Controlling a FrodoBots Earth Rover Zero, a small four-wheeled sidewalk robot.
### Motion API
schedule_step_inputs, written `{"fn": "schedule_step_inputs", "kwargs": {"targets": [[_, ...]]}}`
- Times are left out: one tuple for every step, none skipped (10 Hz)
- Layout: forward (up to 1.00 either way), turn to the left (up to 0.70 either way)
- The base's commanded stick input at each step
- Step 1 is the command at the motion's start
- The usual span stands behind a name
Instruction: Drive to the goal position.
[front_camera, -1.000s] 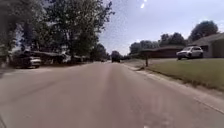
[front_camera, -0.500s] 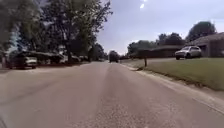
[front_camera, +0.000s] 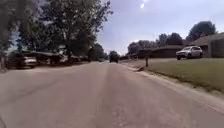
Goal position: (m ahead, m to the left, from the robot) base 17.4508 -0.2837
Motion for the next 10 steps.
{"fn": "schedule_step_inputs", "kwargs": {"targets": [[0.5, 0.0], [0.5, 0.0], [0.5, 0.0], [0.5, 0.0], [0.5, 0.0], [0.5, 0.0], [0.5, 0.0], [0.5, 0.0], [0.5, 0.0], [0.5, 0.0]]}}
